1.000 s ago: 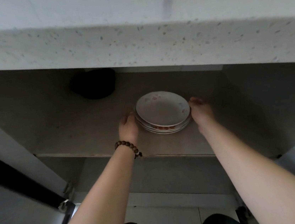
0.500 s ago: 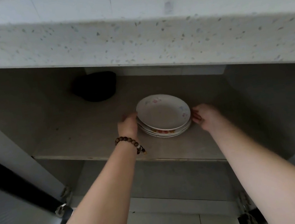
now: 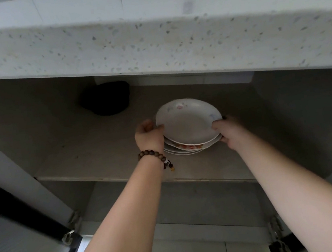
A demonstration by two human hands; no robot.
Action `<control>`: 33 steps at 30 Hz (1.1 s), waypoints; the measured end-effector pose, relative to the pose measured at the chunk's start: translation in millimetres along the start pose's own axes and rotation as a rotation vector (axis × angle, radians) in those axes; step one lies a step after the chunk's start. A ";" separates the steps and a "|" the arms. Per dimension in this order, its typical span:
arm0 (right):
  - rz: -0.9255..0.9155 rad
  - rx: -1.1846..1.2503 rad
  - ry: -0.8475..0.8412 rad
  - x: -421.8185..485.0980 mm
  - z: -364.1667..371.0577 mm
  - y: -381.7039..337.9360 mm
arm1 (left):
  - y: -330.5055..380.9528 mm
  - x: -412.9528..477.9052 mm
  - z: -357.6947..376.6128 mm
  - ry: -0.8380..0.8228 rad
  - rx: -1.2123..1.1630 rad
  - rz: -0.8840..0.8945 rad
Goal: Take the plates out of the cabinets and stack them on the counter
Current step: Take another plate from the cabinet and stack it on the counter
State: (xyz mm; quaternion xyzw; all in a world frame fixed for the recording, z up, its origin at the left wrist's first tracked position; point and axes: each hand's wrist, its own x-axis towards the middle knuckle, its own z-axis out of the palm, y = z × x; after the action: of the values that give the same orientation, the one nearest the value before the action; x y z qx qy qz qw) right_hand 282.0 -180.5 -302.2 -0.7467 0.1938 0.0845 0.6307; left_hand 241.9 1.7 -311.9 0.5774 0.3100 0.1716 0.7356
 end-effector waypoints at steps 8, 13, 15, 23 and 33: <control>-0.117 0.163 0.014 -34.9 11.4 4.2 | 25.9 -25.8 -25.8 -0.048 -0.233 -0.070; -0.133 0.247 0.010 -58.6 21.3 17.1 | 11.0 -45.3 -59.6 -0.123 -0.200 -0.011; -0.116 0.256 -0.001 -66.4 26.8 25.3 | 4.7 -47.5 -70.8 -0.082 -0.134 0.020; -0.015 0.153 0.001 -109.2 32.3 29.4 | 9.5 -68.3 -102.4 0.014 -0.020 -0.078; 0.197 -0.011 -0.147 -235.0 16.2 -19.7 | 96.9 -176.1 -169.1 0.122 0.116 -0.260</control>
State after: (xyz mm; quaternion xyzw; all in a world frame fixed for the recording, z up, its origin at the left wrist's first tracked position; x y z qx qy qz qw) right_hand 77.7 -119.2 -200.3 -0.7193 0.2191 0.2015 0.6277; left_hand 9.6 46.4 -197.7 0.5623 0.4357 0.0916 0.6968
